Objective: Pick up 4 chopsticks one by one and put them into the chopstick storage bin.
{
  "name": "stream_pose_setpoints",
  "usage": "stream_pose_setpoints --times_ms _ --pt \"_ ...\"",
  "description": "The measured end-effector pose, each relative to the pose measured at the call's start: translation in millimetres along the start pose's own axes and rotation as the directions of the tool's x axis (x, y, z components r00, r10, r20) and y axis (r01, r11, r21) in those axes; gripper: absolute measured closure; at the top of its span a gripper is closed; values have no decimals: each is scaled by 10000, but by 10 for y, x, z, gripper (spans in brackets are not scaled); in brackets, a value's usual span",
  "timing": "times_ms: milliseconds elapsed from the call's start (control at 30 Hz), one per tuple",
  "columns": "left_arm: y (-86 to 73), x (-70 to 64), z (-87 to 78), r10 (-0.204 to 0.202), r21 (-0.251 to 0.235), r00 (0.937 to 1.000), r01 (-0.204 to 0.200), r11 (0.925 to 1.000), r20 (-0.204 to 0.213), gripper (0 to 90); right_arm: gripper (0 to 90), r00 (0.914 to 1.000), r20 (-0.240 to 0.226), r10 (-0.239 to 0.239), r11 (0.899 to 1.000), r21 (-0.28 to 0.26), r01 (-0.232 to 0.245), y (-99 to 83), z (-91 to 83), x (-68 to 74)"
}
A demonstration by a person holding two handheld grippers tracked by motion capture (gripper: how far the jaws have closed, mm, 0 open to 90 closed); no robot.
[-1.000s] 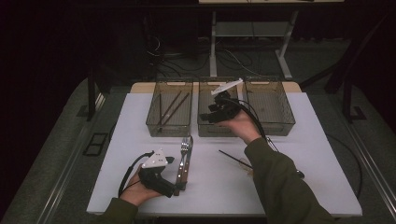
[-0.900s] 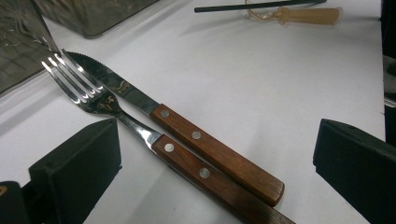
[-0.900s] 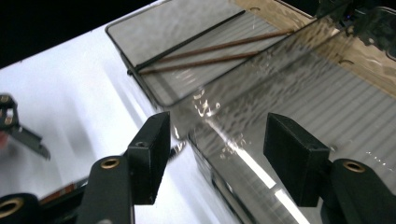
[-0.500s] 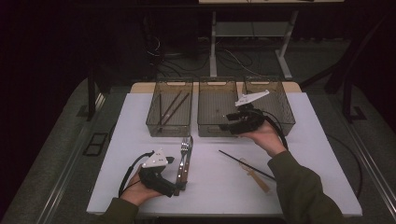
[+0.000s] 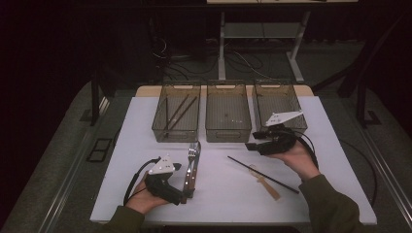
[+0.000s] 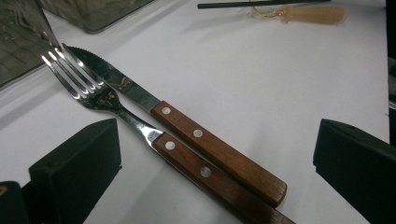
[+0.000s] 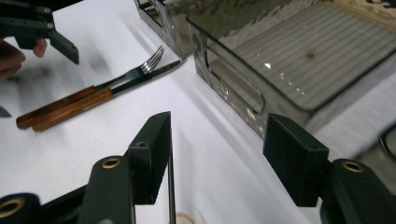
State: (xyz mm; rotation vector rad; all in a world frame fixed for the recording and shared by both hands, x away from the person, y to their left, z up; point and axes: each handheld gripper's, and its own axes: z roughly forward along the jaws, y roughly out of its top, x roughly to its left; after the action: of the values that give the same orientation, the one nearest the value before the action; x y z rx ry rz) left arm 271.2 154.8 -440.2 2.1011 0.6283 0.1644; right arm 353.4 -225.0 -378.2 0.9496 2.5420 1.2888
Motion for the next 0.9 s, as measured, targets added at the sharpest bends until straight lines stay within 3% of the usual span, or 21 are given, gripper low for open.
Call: stream_pose_setpoints --times_ms 267,733,900 --pt "1 -2 3 78 77 10000 -78 9999 -3 0 421 9998 -192 -112 9996 258 117 -222 -184 10" --pt "8 -12 4 88 3 10000 -88 10000 20 0 569 9979 -547 -355 9947 942 406 -692 -406 100" --pt "8 -14 6 92 4 10000 -92 10000 25 0 614 9983 -373 -456 9887 1409 504 -843 -412 105"
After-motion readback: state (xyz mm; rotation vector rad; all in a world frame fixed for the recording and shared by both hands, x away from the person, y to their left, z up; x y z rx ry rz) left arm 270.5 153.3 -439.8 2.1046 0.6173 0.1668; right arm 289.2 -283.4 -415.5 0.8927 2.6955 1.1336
